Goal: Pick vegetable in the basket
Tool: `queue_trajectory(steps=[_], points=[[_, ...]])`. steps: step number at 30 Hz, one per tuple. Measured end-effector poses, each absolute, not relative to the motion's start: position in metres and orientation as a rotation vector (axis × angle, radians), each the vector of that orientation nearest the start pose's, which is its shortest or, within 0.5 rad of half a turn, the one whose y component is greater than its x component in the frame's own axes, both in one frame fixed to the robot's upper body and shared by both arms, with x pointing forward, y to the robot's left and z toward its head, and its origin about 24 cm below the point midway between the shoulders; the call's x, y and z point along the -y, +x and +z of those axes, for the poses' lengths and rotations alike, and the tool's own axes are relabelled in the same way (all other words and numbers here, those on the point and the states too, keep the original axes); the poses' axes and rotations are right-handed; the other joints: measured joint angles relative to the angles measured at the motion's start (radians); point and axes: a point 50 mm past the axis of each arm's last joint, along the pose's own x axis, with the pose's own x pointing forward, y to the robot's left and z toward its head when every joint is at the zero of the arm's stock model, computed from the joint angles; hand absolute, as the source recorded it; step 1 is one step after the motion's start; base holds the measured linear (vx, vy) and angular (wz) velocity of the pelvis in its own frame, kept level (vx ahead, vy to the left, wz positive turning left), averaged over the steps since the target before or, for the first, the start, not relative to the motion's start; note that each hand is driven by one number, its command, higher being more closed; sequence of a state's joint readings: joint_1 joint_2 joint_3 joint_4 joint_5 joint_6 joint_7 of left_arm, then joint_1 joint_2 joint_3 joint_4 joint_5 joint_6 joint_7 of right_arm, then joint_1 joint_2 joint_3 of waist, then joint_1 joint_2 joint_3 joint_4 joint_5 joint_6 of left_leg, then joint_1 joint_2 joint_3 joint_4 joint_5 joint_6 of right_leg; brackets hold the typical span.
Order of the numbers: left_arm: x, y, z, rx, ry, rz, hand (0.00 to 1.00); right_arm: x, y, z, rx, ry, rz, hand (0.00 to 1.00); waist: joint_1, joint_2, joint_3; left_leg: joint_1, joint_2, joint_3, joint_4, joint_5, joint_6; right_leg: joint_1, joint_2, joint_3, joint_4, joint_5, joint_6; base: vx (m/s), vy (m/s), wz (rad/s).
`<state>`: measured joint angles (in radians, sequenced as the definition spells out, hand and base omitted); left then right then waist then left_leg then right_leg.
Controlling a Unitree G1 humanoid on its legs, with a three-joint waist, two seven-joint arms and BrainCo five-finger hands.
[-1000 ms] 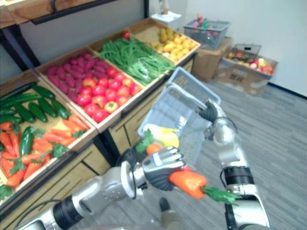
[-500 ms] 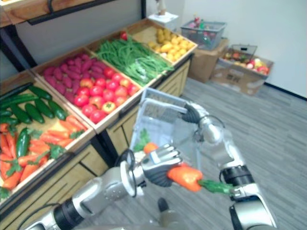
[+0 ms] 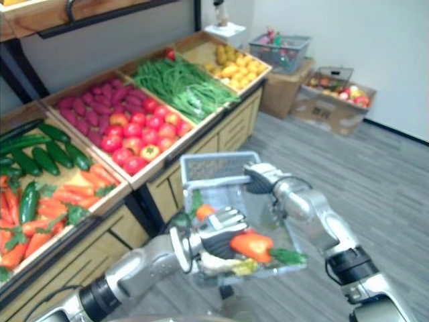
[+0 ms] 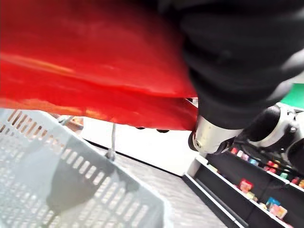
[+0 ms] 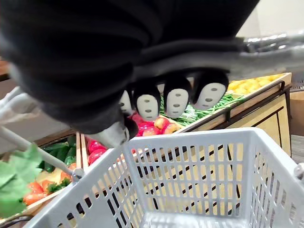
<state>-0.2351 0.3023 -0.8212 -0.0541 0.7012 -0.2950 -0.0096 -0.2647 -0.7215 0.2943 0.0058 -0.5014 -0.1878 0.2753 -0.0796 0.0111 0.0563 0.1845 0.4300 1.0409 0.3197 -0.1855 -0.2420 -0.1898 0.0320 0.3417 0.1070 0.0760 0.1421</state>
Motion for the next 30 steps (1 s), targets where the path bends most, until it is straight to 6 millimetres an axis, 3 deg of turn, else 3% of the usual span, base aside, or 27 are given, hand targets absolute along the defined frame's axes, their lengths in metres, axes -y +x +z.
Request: queue_trajectory(steps=[14,19,27,28,30], points=[[0.010,0.233,0.013,0.422,1.129,-0.887,1.00,0.163,0.279,0.107,0.271,-1.233,0.617,1.00,-0.002,-0.019,-0.015,0.011,-0.010,0.017,-0.010,0.005,0.008,-0.004,0.003,0.023,-0.004,0.000,0.000,0.00,0.004,-0.04],[0.003,0.242,-0.010,0.294,1.215,-0.853,1.00,0.158,0.279,0.104,0.274,-1.220,0.631,1.00,-0.008,-0.033,-0.014,0.012,-0.051,0.017,-0.067,0.031,0.014,-0.007,-0.015,0.031,-0.030,0.011,0.004,0.00,0.000,0.00],[-0.015,0.261,-0.032,0.079,1.293,-0.769,1.00,0.153,0.277,0.094,0.239,-1.177,0.683,1.00,-0.053,-0.051,-0.011,0.026,-0.130,0.014,-0.161,0.058,0.025,0.003,-0.053,0.054,-0.073,0.025,0.022,-0.02,0.021,-0.01],[-0.018,0.264,-0.034,0.062,1.307,-0.763,0.00,0.154,0.278,0.092,0.225,-1.171,0.686,1.00,-0.054,-0.052,-0.010,0.027,-0.136,0.012,-0.166,0.058,0.025,0.004,-0.057,0.056,-0.073,0.025,0.022,-0.03,0.029,-0.05],[-0.020,0.266,-0.035,0.045,1.315,-0.755,0.00,0.156,0.278,0.090,0.212,-1.171,0.687,1.00,-0.056,-0.053,-0.010,0.027,-0.148,0.007,-0.180,0.061,0.029,0.004,-0.063,0.056,-0.075,0.025,0.023,-0.04,0.021,0.03]])
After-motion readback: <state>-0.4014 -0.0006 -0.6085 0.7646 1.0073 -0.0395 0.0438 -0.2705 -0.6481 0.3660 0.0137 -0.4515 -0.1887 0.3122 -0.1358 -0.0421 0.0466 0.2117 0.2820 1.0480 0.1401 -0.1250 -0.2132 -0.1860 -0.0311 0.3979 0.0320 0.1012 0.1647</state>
